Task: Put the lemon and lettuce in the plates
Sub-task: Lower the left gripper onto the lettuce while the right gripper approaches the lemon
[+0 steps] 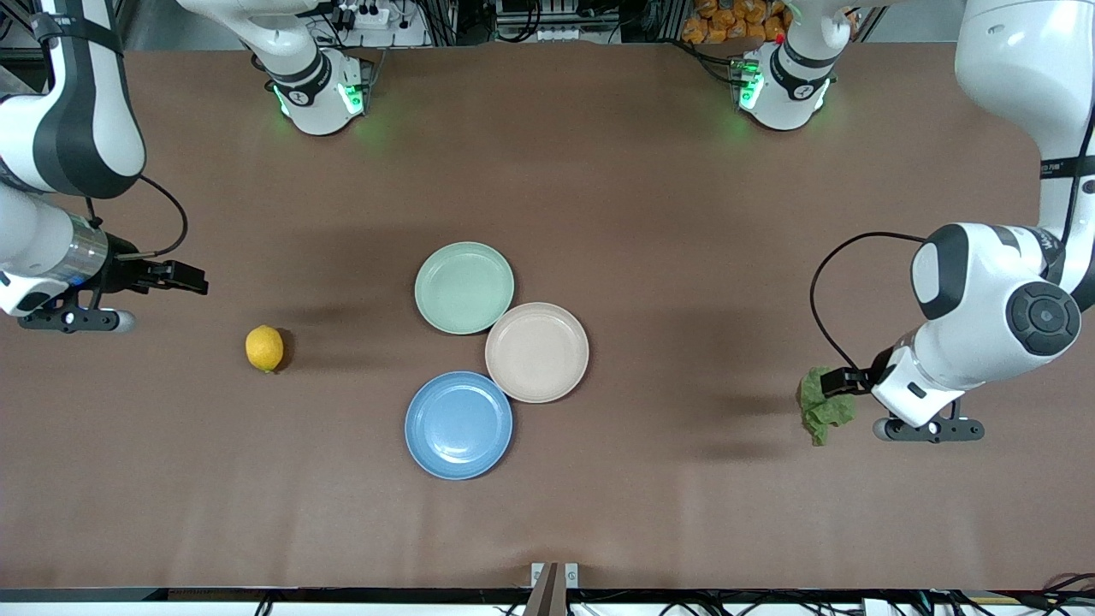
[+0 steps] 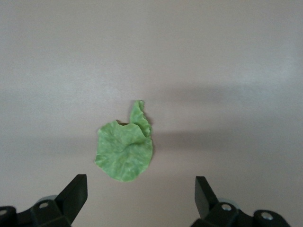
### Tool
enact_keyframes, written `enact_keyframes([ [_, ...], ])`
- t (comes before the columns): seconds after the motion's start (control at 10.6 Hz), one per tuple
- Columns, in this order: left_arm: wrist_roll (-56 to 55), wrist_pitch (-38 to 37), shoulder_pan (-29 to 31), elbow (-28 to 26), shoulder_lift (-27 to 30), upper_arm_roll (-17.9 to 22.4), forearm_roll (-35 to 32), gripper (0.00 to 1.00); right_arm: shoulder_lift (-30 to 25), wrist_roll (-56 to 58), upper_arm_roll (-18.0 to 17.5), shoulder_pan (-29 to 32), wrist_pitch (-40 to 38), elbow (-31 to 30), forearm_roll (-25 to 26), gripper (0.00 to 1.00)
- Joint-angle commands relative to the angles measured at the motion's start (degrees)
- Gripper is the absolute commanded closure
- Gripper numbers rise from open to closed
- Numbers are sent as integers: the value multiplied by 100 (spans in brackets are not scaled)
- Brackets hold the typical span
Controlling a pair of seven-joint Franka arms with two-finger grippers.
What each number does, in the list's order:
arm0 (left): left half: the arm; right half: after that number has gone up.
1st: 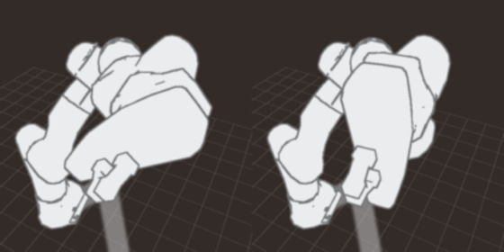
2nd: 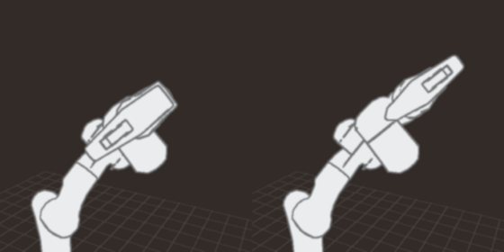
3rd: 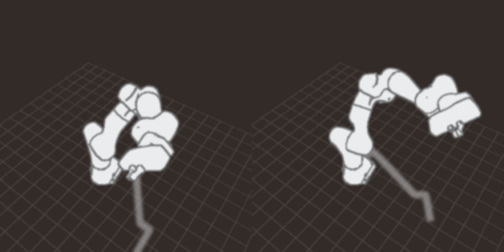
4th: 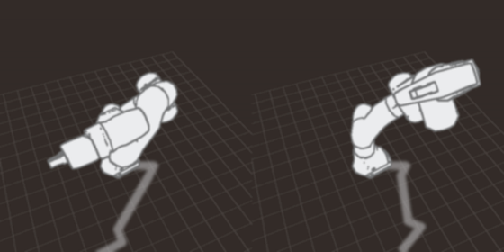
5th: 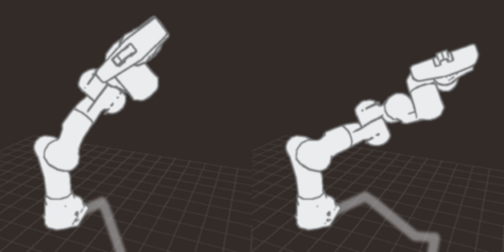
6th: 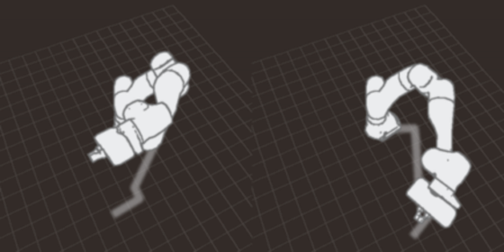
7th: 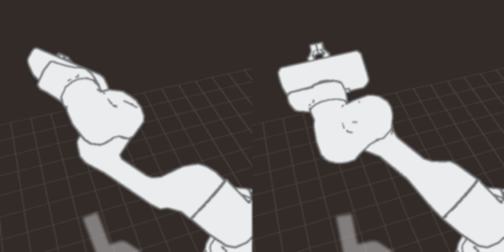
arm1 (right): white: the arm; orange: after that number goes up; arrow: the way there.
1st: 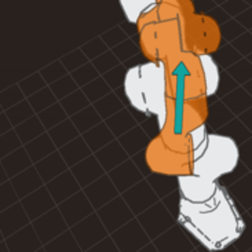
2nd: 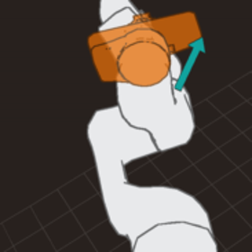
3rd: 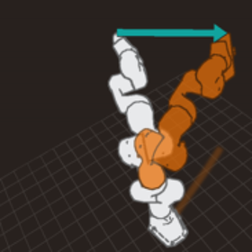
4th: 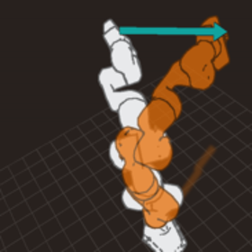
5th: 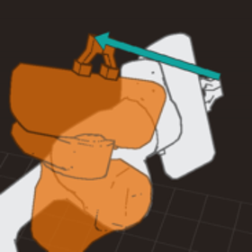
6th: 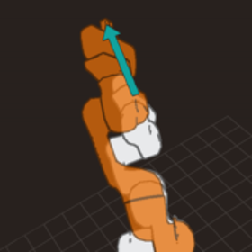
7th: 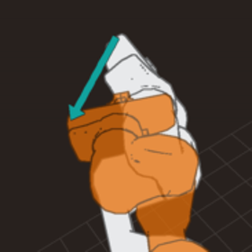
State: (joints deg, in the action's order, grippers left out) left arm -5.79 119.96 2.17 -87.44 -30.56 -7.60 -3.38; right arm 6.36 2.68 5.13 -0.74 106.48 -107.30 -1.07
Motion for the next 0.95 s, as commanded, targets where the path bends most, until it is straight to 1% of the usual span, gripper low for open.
enact_keyframes([
  [0.0, -28, 19, 30, 113, -82, -40, -155, 0, -73, -13, -20, 12, 162, -168, -87, 0],
  [0.28, -19, 19, 38, 122, -152, -40, -137, 0, 31, -13, -20, 12, 224, -194, -96, 0],
  [0.85, -28, 133, 12, 183, -486, -31, -111, 0, 252, -13, -20, -49, 461, -194, -96, 0],
])
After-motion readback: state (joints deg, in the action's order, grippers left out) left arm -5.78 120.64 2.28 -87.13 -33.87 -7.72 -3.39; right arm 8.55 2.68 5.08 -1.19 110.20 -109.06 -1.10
